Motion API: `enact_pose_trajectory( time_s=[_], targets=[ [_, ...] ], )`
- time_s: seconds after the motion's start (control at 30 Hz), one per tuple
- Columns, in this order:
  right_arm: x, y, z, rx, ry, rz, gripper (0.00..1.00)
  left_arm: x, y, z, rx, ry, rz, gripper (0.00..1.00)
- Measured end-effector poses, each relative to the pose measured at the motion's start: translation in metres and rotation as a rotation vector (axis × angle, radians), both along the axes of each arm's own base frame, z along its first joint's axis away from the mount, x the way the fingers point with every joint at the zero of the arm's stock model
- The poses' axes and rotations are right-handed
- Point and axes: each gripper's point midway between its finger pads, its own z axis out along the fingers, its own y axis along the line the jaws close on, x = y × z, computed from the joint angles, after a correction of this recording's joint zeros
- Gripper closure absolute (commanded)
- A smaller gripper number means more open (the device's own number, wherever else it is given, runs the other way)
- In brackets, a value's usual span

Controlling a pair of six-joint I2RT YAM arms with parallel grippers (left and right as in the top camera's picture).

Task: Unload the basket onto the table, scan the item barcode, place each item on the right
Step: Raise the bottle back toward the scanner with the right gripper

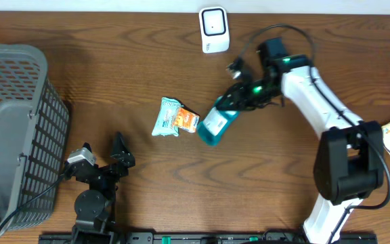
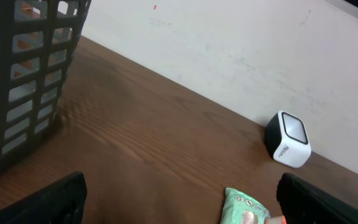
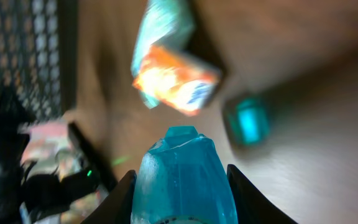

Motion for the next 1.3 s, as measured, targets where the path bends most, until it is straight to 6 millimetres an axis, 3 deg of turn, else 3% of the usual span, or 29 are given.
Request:
enact_pose_trajectory(
  time_s=[0.33,0.53,0.73,0.87,1.0,1.17,1.3],
  targets=[
    [0.061,-0.090,0.006,-0.037,-0.078,-0.265,0.98,0.000,0.000,0.000,0.000,0.000,0.000,0.02],
    [0.086,-0.116,0.020,-0.141,-0.165,-0.330,0.99,0.000,0.000,0.000,0.000,0.000,0.000,0.02],
    [0.119,-0.140,0.039,-0.388,-0.324,-0.393,0.98,0.000,0.000,0.000,0.000,0.000,0.000,0.02],
    [0.158,-0.127,0.081,-0.516,-0.569,-0.421,0.98,0.000,0.000,0.000,0.000,0.000,0.000,0.02],
    [0.187,-0.089,0.125,-0.642,-0.857,-0.437,0.99,0.000,0.000,0.000,0.000,0.000,0.000,0.02],
    [0.198,-0.041,0.161,-0.707,-1.096,-0.438,0.99,0.000,0.000,0.000,0.000,0.000,0.000,0.02],
    [0.216,-0.030,0.167,-0.792,-1.212,-0.497,0.99,0.000,0.000,0.000,0.000,0.000,0.000,0.02]
  ],
)
